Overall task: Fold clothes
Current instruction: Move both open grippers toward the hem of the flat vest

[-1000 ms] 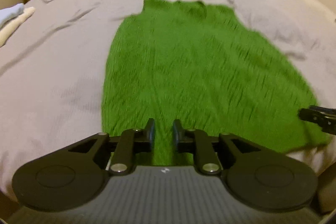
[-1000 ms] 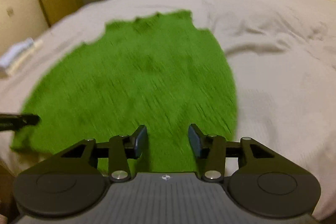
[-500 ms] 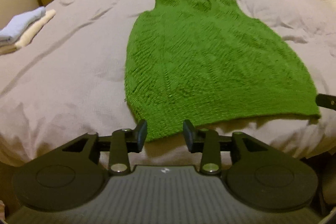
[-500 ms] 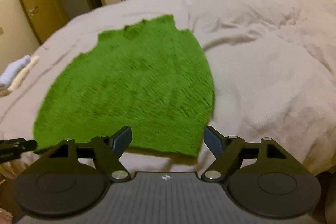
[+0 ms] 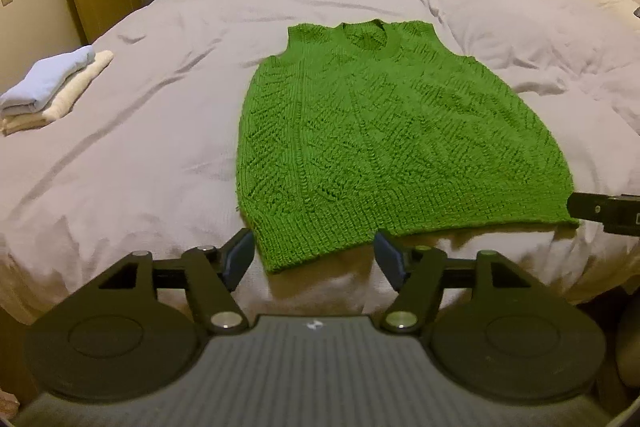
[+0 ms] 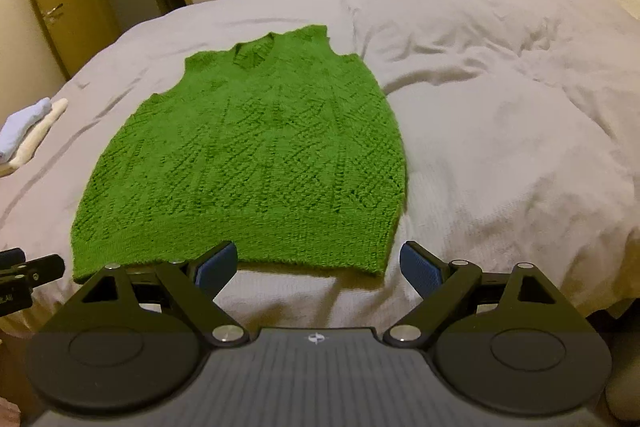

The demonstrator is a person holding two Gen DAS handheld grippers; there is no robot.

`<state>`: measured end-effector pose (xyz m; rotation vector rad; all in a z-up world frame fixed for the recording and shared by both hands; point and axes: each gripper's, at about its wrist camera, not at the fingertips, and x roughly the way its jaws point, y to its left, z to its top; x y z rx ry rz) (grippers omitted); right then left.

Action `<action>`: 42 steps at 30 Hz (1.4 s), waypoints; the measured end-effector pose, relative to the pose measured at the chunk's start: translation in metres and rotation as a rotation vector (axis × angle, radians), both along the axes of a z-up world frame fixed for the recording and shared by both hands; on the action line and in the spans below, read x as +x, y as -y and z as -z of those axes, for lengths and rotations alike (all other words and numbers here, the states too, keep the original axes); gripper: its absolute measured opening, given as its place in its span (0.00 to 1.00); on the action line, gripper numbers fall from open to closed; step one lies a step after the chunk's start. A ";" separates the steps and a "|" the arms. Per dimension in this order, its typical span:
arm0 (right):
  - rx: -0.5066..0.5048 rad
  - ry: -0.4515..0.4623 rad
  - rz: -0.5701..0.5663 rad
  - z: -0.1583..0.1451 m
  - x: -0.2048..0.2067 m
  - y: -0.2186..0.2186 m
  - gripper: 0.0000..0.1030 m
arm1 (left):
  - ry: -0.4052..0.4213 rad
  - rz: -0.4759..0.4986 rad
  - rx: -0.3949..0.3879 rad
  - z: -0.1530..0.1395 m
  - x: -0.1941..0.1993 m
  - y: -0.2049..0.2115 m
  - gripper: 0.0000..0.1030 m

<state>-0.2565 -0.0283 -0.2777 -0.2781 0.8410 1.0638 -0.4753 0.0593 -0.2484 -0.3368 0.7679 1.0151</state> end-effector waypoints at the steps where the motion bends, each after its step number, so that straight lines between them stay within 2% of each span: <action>1: 0.005 0.002 -0.008 -0.001 -0.002 0.001 0.87 | 0.000 0.001 0.001 -0.001 0.000 0.001 0.64; 5: 0.018 0.018 -0.033 -0.008 -0.012 0.003 0.87 | -0.007 0.002 0.006 -0.004 0.000 0.007 0.66; 9: 0.028 0.036 -0.049 -0.012 -0.022 0.006 0.87 | -0.008 0.003 0.011 -0.006 -0.002 0.014 0.74; 17: 0.063 0.064 -0.052 -0.022 -0.032 0.015 0.87 | -0.015 0.014 0.017 -0.008 -0.004 0.025 0.77; 24: 0.060 0.083 -0.054 -0.029 -0.037 0.019 0.87 | -0.007 0.024 0.032 -0.014 -0.004 0.034 0.86; 37: 0.036 0.097 -0.033 -0.031 -0.037 0.021 0.88 | 0.013 0.040 0.064 -0.019 -0.002 0.039 0.91; 38: 0.034 0.098 -0.031 -0.031 -0.037 0.020 0.90 | 0.015 0.043 0.061 -0.018 -0.002 0.038 0.92; 39: 0.033 0.101 -0.030 -0.031 -0.036 0.019 0.98 | 0.015 0.043 0.058 -0.017 -0.001 0.037 0.92; 42: 0.027 0.109 -0.027 -0.029 -0.034 0.014 0.98 | 0.011 0.036 0.043 -0.013 0.000 0.031 0.92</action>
